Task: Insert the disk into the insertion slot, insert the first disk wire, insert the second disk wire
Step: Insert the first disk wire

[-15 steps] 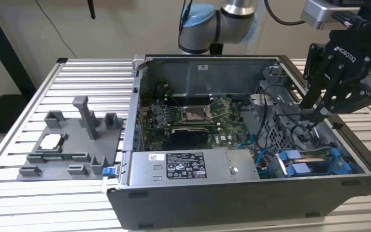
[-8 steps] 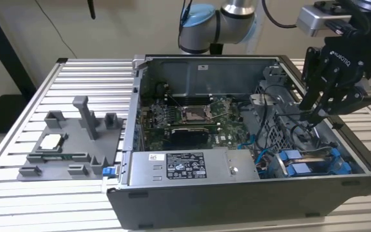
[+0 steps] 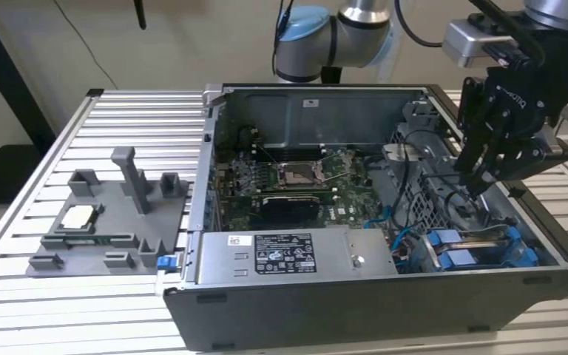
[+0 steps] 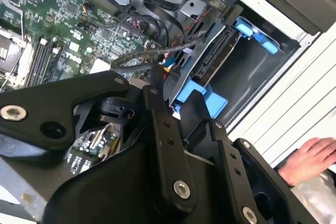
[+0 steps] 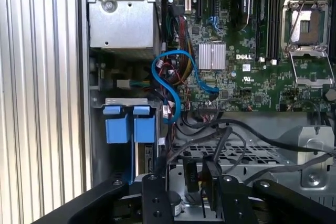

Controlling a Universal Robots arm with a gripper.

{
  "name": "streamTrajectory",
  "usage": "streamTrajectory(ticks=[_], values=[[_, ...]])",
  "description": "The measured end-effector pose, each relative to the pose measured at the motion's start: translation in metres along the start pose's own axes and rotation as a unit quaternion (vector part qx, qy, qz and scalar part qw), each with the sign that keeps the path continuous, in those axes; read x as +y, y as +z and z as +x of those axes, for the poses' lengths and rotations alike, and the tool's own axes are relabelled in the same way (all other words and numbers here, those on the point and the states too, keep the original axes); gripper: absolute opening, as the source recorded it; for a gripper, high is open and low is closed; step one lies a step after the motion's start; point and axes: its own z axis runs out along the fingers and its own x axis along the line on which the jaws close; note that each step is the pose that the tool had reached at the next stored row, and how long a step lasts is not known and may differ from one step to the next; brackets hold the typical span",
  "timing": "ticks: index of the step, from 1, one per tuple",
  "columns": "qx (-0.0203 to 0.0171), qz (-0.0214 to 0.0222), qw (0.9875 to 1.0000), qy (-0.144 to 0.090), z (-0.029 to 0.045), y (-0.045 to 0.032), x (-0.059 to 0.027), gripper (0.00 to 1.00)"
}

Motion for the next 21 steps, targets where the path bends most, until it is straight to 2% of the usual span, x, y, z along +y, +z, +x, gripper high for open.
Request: streamTrajectory(ticks=[2, 5, 8, 21], values=[[-0.0021, 0.0041, 1.0, 0.0, 0.0, 0.0012, 0.0, 0.41], [-0.0036, 0.0056, 1.0, 0.0, 0.0, 0.0019, 0.0, 0.39], [-0.004, 0.0057, 1.0, 0.0, 0.0, 0.002, 0.0001, 0.2], [-0.0032, 0.0057, 1.0, 0.0, 0.0001, 0.0022, 0.0001, 0.19]])
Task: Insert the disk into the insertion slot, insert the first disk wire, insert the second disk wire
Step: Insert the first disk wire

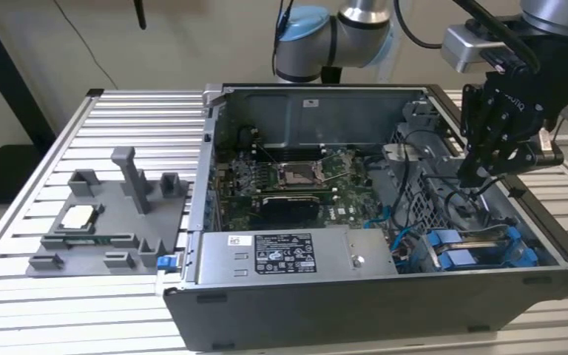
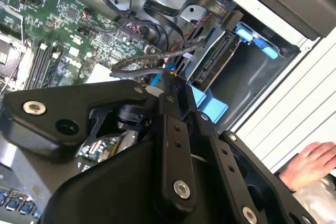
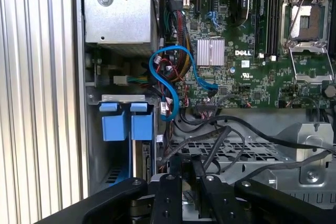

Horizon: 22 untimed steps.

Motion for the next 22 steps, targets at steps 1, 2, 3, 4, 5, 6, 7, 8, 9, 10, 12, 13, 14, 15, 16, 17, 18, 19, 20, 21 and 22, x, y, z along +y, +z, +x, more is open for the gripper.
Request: streamTrajectory(ticks=[1, 2, 3, 4, 5, 6, 7, 8, 9, 10, 12, 13, 14, 15, 16, 17, 18, 19, 20, 21, 22], values=[[0.0001, 0.0, 1.0, 0.0, 0.0, 0.0, 0.0, 0.19], [0.0001, 0.0, 1.0, 0.0, 0.0, -0.0001, 0.0, 0.19], [0.0002, 0.0, 1.0, 0.0, 0.0, 0.0001, 0.0, 0.19], [0.0003, 0.0, 1.0, 0.0, -0.0001, 0.0004, 0.0, 0.19], [0.0005, 0.0, 1.0, 0.0, 0.0, 0.0008, -0.0001, 0.19], [0.0006, -0.0002, 1.0, 0.0, 0.0002, 0.0013, -0.0003, 0.19], [0.0007, -0.0005, 1.0, 0.0, 0.0004, 0.0018, -0.0006, 0.19], [0.0009, -0.001, 1.0, 0.0, 0.0007, 0.0024, -0.0009, 0.19], [0.0009, -0.0018, 1.0, 0.0, 0.0011, 0.0031, -0.0013, 0.19], [0.0009, -0.0029, 1.0, 0.0, 0.0017, 0.0039, -0.0019, 0.19], [0.0011, -0.0051, 1.0, 0.0, 0.0028, 0.0055, -0.003, 0.19], [0.0011, -0.0062, 1.0, 0.0, 0.0033, 0.0063, -0.0036, 0.19], [0.0011, -0.0073, 1.0, 0.0, 0.0039, 0.0071, -0.0042, 0.19], [0.0012, -0.0084, 1.0, 0.0, 0.0044, 0.008, -0.0047, 0.19], [0.0013, -0.0093, 1.0, 0.0, 0.0049, 0.0089, -0.0052, 0.19], [0.0014, -0.01, 0.9999, 0.0, 0.0053, 0.0098, -0.0056, 0.19], [0.0015, -0.0107, 0.9999, 0.0, 0.0056, 0.0107, -0.006, 0.19], [0.0016, -0.0112, 0.9999, 0.0, 0.0058, 0.0117, -0.0063, 0.19], [0.0018, -0.0115, 0.9999, 0.0, 0.0059, 0.0127, -0.0065, 0.19], [0.0021, -0.0116, 0.9999, 0.0, 0.006, 0.0136, -0.0066, 0.19], [0.0025, -0.0117, 0.9999, 0.0, 0.006, 0.0143, -0.0066, 0.19]])
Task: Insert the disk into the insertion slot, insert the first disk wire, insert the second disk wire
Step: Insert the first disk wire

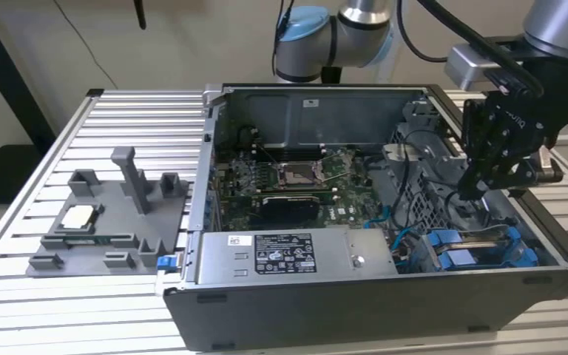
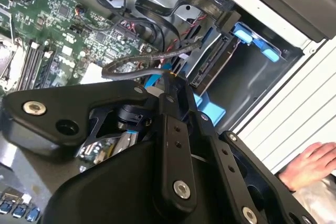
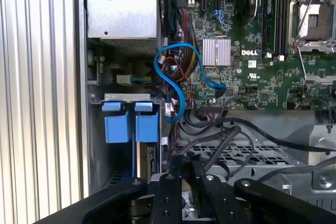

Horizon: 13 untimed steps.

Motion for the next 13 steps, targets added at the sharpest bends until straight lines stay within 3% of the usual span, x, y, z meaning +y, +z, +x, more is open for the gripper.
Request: streamTrajectory(ticks=[13], values=[[0.0007, 0.0, 1.0, 0.0, 0.0001, 0.0012, -0.0001, 0.19]])
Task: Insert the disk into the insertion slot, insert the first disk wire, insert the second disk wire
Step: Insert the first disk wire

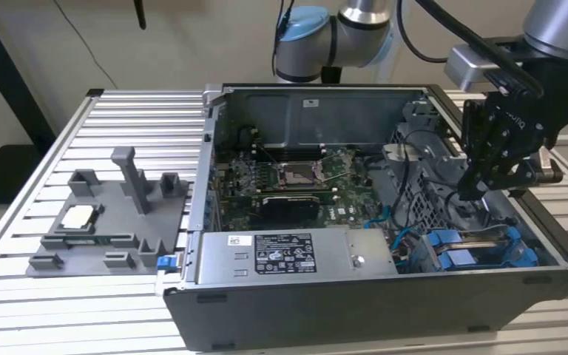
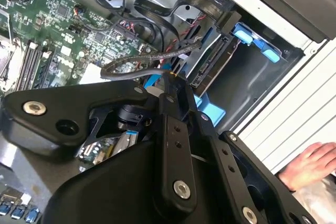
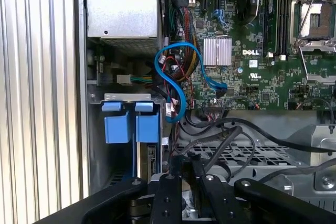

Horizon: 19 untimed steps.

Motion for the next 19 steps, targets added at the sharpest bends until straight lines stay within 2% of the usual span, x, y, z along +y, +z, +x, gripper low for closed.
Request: streamTrajectory(ticks=[2, 8, 10, 12, 17, 19], values=[[0.0, -0.0014, 1.0, 0.0, 0.0005, 0.0004, -0.0006, 0.19], [0.0003, -0.0164, 0.9999, 0.0, 0.0075, 0.0047, -0.0089, 0.19], [0.0003, -0.0199, 0.9998, 0.0, 0.0113, 0.0064, -0.0118, 0.19], [-0.0001, -0.0214, 0.9998, 0.0, 0.0164, 0.0083, -0.0145, 0.19], [-0.0017, -0.0215, 0.9998, 0.0, 0.0312, 0.0108, -0.018, 0.19], [-0.0016, -0.0215, 0.9998, 0.0, 0.0332, 0.011, -0.0184, 0.19]])
